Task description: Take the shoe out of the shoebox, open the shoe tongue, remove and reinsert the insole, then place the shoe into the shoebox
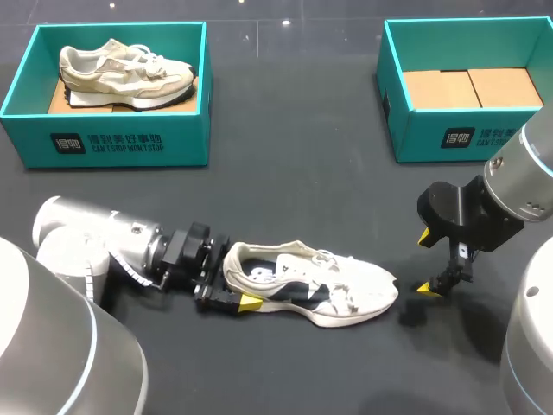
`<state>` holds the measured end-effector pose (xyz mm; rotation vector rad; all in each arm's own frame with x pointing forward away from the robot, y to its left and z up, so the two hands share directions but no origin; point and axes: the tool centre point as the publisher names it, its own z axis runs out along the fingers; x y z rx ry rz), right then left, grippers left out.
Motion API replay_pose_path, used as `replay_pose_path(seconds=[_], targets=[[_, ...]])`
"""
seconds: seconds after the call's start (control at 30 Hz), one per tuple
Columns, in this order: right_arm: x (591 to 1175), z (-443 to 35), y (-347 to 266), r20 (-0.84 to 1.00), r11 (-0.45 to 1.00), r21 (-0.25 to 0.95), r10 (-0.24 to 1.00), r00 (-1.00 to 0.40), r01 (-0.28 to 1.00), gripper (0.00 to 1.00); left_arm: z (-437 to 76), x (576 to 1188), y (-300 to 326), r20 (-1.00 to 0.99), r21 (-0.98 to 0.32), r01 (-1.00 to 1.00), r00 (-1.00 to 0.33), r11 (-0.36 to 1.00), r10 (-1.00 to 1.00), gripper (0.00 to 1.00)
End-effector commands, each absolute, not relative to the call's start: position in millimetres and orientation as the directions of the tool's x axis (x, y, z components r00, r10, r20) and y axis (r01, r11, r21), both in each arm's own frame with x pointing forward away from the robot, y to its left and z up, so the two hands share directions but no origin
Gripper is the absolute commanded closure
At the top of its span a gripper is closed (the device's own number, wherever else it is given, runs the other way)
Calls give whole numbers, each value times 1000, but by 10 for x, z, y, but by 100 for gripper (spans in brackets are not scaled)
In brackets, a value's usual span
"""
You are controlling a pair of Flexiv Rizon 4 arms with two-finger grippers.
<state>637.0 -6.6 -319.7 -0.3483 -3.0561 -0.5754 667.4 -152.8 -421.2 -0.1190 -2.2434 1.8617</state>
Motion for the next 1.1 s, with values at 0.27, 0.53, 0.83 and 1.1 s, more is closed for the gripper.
replay_pose_path(seconds=[0.27, 0.53, 0.83, 1.1], targets=[[6356, -3201, -68, 51, 907, 359, 215, -975, 219, 0, -4184, 6575, -1499, 118, -972, -94, -988, 216, 101, 100], [6356, -3201, -68, 51, 907, 359, 215, -975, 219, 0, -4189, 6642, -1502, 115, -971, -95, -990, 221, 83, 100], [6356, -3201, -68, 51, 907, 359, 215, -975, 219, 0, -4193, 6658, -1502, 116, -970, -95, -990, 224, 81, 100], [6356, -3201, -68, 51, 907, 359, 215, -975, 219, 0, -4193, 6658, -1502, 116, -970, -95, -990, 224, 81, 100]])
